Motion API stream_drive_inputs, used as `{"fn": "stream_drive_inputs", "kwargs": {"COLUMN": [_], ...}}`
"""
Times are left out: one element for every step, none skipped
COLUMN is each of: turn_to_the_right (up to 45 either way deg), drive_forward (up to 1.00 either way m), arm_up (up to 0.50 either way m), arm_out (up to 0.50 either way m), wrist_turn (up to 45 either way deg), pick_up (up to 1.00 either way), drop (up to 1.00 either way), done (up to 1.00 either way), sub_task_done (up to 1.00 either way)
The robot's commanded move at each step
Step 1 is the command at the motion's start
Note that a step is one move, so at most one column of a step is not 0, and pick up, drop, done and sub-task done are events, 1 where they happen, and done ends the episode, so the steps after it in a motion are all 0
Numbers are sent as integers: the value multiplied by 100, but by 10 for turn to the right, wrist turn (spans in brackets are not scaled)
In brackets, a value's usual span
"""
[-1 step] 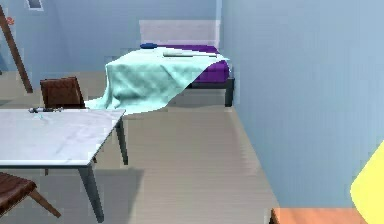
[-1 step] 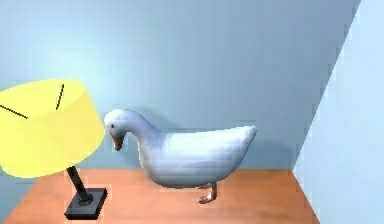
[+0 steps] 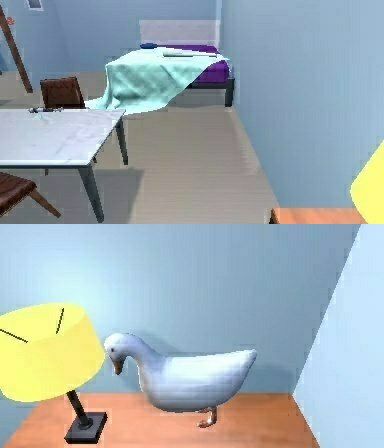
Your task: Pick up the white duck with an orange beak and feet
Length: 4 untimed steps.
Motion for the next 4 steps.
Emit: {"fn": "stream_drive_inputs", "kwargs": {"turn_to_the_right": [0, 0, 0, 0], "drive_forward": [0, 0, 0, 0], "arm_up": [38, 0, 0, 0], "arm_out": [0, 16, 0, 0], "wrist_turn": [0, 0, 450, 450], "pick_up": [0, 0, 0, 0], "drop": [0, 0, 0, 0], "done": [0, 0, 0, 0], "sub_task_done": [0, 0, 0, 0]}}
